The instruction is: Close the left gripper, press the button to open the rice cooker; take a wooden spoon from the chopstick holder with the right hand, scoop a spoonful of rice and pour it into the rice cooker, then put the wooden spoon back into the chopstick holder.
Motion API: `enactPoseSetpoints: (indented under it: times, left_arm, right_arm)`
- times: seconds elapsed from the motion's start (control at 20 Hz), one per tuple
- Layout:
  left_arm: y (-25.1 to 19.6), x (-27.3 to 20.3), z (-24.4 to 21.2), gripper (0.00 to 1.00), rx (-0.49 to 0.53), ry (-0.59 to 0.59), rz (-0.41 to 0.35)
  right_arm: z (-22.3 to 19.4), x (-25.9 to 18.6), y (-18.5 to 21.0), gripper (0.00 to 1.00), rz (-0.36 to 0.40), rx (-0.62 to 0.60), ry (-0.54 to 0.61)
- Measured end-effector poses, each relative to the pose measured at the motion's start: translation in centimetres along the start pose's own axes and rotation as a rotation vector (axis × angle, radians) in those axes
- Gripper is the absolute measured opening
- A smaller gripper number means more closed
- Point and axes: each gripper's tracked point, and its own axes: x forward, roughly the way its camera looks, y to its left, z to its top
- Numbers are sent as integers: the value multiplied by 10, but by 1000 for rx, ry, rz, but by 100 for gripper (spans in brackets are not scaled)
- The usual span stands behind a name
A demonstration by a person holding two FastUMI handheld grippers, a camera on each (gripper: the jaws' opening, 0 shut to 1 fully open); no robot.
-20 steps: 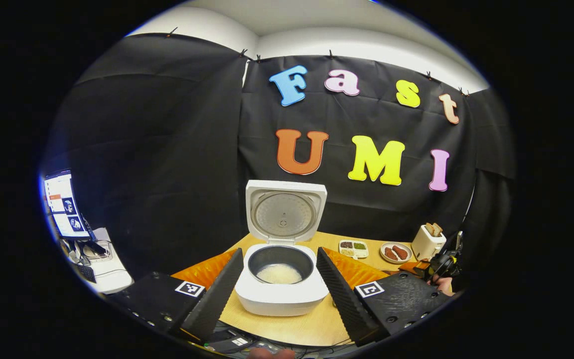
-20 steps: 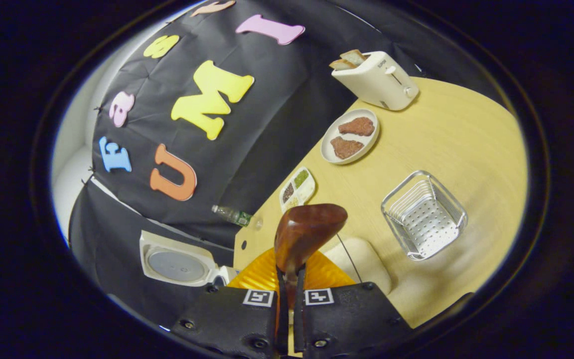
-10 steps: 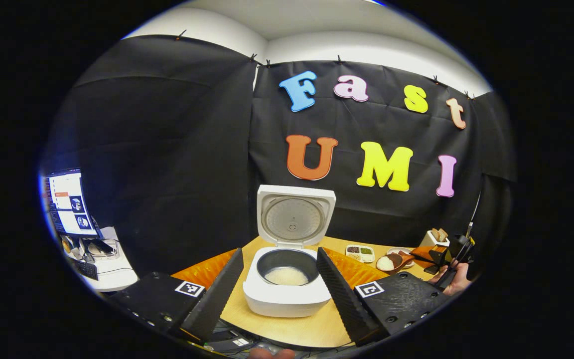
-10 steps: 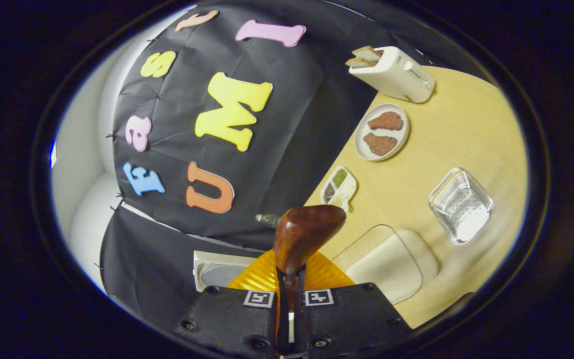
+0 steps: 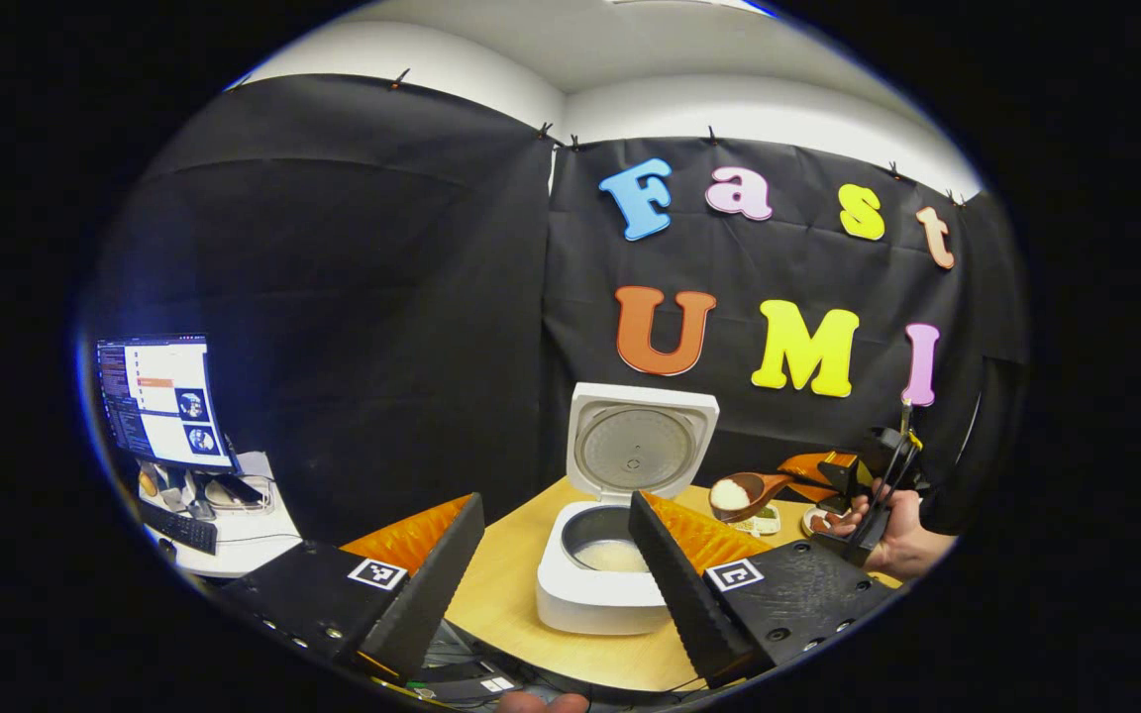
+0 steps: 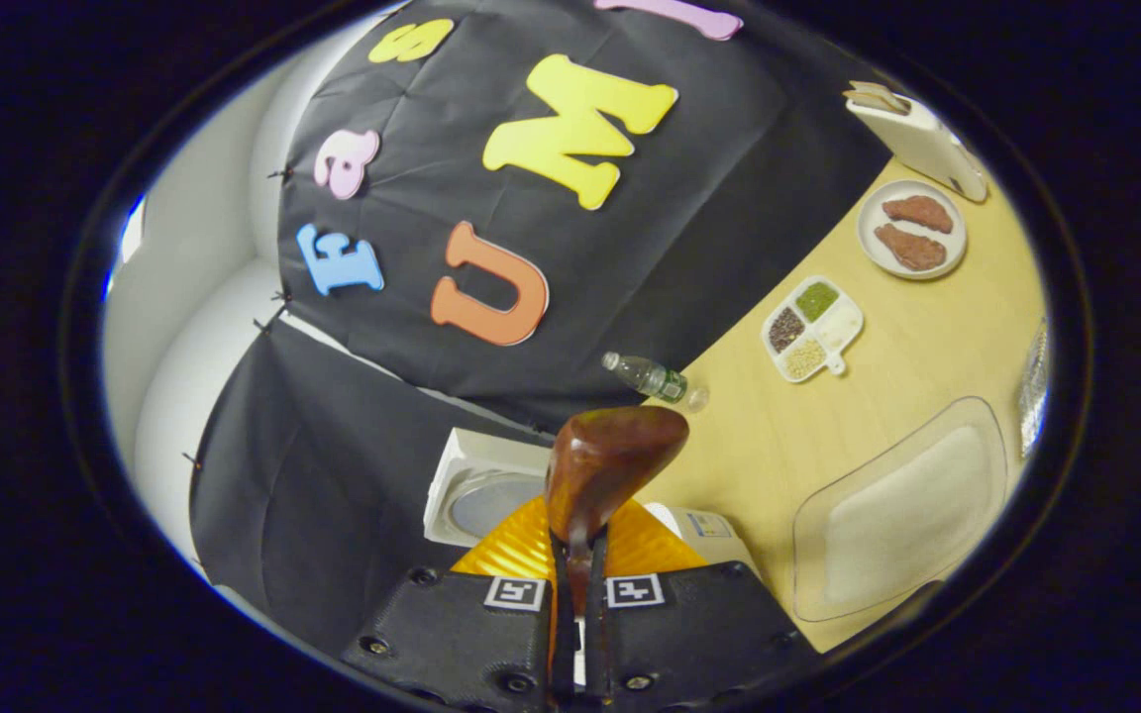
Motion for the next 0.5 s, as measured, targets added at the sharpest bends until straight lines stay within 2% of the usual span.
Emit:
enactPoseSetpoints:
  times: [0.25,0.5]
  left_arm:
    - [23,-5,-7,94,-15,10,54]
    - [38,-10,-13,94,-25,27,91]
  right_arm:
    - [-34,48,7,9,-45,-130,59]
    - [-55,84,2,10,-104,-342,82]
